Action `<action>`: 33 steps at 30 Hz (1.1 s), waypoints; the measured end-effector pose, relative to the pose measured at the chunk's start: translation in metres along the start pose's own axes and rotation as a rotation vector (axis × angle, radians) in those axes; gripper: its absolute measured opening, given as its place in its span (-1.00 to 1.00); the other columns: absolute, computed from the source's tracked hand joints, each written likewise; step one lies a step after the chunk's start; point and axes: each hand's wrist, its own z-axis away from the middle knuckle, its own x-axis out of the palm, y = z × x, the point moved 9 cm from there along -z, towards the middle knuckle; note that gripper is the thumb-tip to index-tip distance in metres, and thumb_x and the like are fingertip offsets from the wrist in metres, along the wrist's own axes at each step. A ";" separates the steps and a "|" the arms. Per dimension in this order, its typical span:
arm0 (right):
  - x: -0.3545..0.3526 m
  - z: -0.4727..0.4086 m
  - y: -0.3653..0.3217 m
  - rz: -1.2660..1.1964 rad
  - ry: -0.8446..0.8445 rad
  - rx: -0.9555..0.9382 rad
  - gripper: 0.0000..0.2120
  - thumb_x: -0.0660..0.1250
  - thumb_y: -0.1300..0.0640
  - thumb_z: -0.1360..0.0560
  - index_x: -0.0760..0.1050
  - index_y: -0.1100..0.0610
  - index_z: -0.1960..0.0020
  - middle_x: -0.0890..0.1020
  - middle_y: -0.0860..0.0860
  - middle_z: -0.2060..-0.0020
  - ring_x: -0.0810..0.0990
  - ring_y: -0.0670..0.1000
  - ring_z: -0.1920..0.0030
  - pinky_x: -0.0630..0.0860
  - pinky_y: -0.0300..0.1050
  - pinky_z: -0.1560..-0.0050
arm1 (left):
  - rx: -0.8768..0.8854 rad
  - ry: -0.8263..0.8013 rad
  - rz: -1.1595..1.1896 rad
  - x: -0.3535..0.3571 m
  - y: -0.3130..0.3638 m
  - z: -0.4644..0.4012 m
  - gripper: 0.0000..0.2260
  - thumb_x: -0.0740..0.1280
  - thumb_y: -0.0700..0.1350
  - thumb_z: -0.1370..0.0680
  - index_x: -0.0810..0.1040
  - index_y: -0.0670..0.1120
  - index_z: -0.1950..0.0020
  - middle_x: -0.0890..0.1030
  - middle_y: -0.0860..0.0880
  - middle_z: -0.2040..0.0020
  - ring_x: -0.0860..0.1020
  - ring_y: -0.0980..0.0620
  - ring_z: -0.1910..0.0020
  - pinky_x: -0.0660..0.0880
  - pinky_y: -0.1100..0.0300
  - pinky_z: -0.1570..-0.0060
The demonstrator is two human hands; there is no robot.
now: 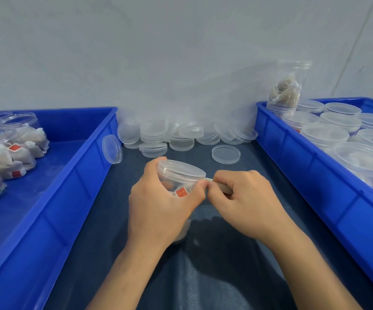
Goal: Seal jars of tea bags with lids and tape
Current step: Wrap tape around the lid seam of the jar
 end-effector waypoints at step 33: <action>0.054 0.003 0.039 0.237 -0.246 0.001 -0.69 0.30 -0.12 -0.53 0.28 -0.15 0.32 0.37 -0.20 0.31 0.36 -0.01 0.13 0.25 -0.07 0.16 | -0.324 -0.271 0.850 0.036 -0.034 -0.003 -0.20 0.49 0.29 -0.40 0.51 -0.34 -0.32 0.60 -0.41 -0.14 0.59 -0.36 -0.14 0.37 -0.51 -0.40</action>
